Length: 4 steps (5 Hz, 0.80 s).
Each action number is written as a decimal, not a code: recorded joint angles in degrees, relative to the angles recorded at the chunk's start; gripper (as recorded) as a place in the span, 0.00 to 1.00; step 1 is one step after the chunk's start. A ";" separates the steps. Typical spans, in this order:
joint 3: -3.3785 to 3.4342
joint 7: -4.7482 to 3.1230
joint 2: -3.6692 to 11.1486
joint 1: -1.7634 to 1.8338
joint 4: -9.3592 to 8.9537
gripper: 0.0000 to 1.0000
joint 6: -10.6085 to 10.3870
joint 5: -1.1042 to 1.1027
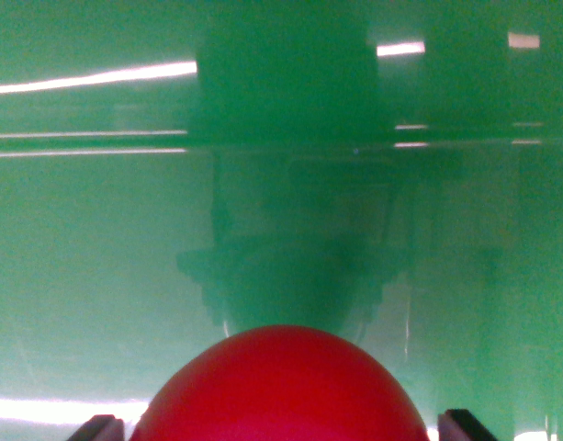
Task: Pick fruit
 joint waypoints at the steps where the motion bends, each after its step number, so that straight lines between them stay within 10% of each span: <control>1: -0.01 0.02 -0.61 0.02 1.50 1.00 2.11 -0.04; 4: -0.02 0.05 -1.31 0.03 3.21 1.00 4.51 -0.09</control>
